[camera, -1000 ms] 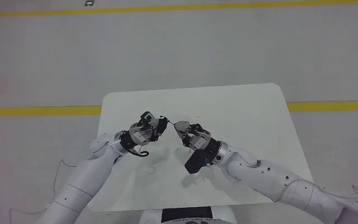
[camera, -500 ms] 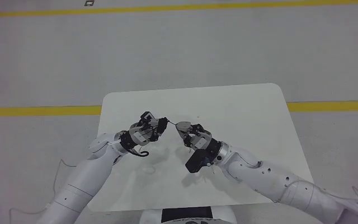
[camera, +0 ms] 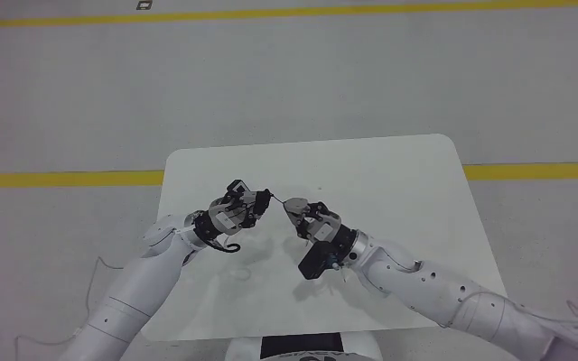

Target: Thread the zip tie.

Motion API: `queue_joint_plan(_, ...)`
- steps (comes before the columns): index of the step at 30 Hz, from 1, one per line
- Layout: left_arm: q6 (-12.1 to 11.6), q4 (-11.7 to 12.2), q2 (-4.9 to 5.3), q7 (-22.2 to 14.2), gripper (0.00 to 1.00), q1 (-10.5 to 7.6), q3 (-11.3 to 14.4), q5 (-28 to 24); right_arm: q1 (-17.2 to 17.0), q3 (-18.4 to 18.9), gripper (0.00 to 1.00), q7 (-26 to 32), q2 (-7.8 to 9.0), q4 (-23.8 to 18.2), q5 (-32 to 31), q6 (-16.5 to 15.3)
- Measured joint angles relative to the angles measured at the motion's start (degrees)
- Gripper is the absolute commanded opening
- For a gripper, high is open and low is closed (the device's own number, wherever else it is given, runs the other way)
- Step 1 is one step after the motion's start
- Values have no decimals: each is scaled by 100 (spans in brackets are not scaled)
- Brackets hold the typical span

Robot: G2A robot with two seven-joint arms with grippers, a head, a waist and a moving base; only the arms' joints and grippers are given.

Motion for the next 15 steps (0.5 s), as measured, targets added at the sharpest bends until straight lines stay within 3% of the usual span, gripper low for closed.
queue_joint_plan(15,0,0,0,0,0,0,0,0,108,-172,0,54,-13,35,0,0)
